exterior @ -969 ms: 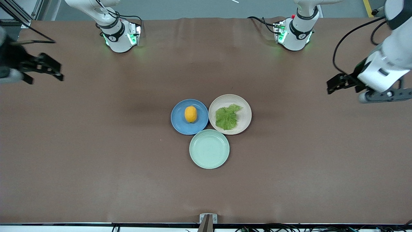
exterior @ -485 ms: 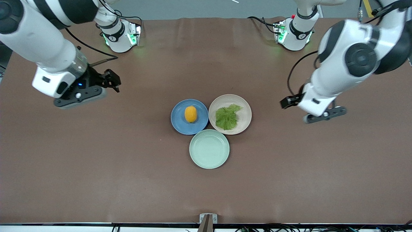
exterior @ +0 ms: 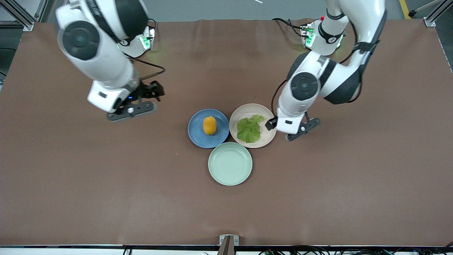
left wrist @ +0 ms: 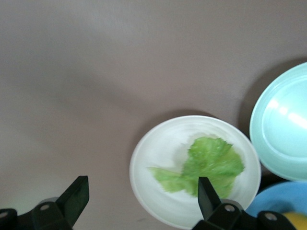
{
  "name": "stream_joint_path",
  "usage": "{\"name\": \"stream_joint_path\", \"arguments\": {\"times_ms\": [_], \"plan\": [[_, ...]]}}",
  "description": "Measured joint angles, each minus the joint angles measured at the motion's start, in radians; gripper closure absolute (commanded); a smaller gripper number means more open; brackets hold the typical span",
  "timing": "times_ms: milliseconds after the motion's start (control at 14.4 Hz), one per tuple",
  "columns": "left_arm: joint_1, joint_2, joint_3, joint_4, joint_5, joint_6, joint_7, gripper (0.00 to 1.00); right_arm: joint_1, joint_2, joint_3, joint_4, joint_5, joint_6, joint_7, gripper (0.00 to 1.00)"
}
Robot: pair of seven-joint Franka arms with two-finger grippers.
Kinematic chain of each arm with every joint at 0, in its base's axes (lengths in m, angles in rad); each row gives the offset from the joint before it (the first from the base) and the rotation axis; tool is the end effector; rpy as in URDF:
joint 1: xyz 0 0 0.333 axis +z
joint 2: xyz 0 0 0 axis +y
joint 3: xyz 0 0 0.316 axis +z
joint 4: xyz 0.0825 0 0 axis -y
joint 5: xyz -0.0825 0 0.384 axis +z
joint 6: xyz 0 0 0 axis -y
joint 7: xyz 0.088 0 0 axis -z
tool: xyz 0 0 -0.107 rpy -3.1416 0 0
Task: Pick lemon and lettuce from plates
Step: 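Lower the right gripper onto the lemon while the left gripper lowers onto the lettuce, then close the right gripper on the lemon while the left gripper grips the lettuce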
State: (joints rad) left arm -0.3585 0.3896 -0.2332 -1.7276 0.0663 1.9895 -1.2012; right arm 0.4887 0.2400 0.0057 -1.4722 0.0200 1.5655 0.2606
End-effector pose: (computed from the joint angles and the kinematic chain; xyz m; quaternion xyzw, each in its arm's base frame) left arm 0.5411 -0.3434 0.3534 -0.9550 -0.2906 0.0480 0.0361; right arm 0.5436 0.2950 0.5292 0.9905 0.1156 -0.0720 0.0171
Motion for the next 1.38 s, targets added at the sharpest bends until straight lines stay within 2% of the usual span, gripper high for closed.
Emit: {"name": "stream_joint_path", "arguments": {"times_ms": [138,346,485,692,969,1385], "plan": [[-0.031,0.043,0.000,-0.001,0.003,0.068,-0.155,0.00,0.085,0.040,0.001,-0.027,0.000,0.074,0.125,0.00],[-0.067,0.104,0.000,-0.002,0.004,0.161,-0.370,0.02,0.173,0.092,0.002,-0.140,0.000,0.297,0.252,0.00],[-0.073,0.135,0.000,-0.002,0.005,0.187,-0.481,0.07,0.199,0.138,0.001,-0.202,0.000,0.417,0.309,0.00],[-0.078,0.172,0.000,-0.003,0.005,0.211,-0.620,0.14,0.212,0.227,0.000,-0.225,0.000,0.546,0.351,0.00],[-0.117,0.214,0.000,-0.004,0.005,0.233,-0.764,0.22,0.213,0.315,-0.002,-0.225,0.000,0.644,0.357,0.00],[-0.121,0.241,0.005,-0.015,0.074,0.233,-0.817,0.29,0.215,0.371,-0.002,-0.225,0.020,0.676,0.361,0.00]]}}
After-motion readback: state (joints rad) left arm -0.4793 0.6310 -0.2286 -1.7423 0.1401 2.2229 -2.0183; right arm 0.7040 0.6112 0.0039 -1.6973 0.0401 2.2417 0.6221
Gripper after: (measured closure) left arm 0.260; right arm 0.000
